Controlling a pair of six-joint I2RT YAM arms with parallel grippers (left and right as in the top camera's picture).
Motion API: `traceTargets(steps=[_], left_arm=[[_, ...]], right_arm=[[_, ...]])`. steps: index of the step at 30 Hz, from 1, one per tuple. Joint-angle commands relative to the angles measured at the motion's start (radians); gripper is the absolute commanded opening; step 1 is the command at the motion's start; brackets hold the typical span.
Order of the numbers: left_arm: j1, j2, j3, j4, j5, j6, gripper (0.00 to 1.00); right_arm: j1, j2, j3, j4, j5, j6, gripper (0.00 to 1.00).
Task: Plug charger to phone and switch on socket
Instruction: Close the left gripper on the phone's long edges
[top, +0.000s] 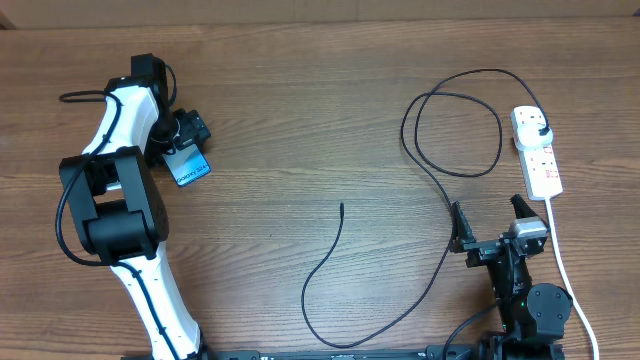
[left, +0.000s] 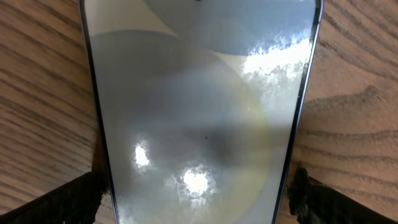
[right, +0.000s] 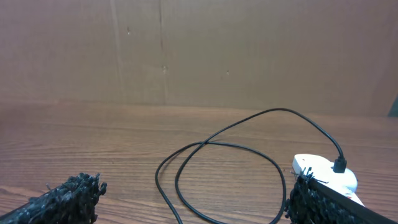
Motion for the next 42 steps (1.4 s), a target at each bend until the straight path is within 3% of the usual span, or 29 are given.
traceTargets(steps=[1, 42], left_arm=[[-0.002, 0.010, -0.030, -0.001, 0.005, 0.003, 1.00], [0.018, 0.010, -0.031, -0.051, -0.024, -0.068, 1.00]], right_arm=[[0.006, -0.010, -0.011, 0.006, -0.005, 0.002, 1.00], [0.006, -0.010, -0.011, 0.006, -0.005, 0.002, 1.00]])
